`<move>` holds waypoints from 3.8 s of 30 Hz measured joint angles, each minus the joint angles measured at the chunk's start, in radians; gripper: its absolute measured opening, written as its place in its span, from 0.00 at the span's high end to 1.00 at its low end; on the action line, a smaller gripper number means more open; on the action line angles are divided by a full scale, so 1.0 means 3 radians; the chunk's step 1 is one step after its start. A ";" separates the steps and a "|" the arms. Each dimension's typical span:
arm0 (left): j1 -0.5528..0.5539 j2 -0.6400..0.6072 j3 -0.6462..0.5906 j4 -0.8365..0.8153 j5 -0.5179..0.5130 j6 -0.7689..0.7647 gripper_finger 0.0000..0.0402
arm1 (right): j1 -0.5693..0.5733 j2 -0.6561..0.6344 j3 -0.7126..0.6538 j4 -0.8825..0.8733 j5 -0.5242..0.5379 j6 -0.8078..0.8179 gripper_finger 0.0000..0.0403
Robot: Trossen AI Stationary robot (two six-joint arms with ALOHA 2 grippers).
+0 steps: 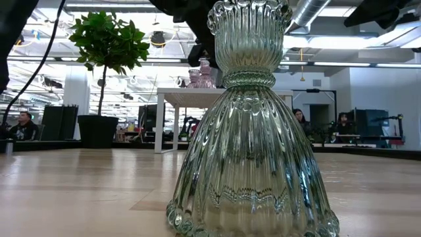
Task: Pick & Place candle stick holders
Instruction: Put the black candle holder on the shelf, then adjust the bottom pink candle holder
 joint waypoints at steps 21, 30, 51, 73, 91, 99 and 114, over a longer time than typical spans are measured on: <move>0.0092 0.0012 0.0000 0.0003 0.0101 0.0000 0.92 | 0.0000 0.0001 0.0000 -0.0002 -0.0005 0.0000 1.00; 0.0097 0.0012 0.0000 0.0005 0.0100 0.0018 0.84 | 0.0000 0.0001 0.0000 -0.0001 -0.0010 0.0001 1.00; -0.0023 -0.0070 -0.0001 0.0002 0.0014 0.0484 0.65 | -0.0001 0.0001 0.0001 -0.0004 -0.0011 0.0001 1.00; -0.0247 -0.0468 -0.0001 -0.0414 -0.0002 0.0552 0.65 | 0.0000 0.0001 0.0001 -0.0022 -0.0005 0.0003 1.00; -0.0170 -0.0465 -0.0020 -0.0601 -0.0213 0.0256 0.99 | 0.0000 0.0001 0.0001 0.0007 -0.0001 0.0011 1.00; -0.0056 -0.0461 -0.0350 -0.0286 -0.0114 0.0028 0.99 | -0.0001 0.0001 0.0001 0.0006 -0.0001 0.0011 1.00; -0.0056 -0.0458 -0.0520 -0.0243 -0.0476 -0.0081 1.00 | -0.0001 0.0001 0.0001 0.0006 0.0000 0.0011 1.00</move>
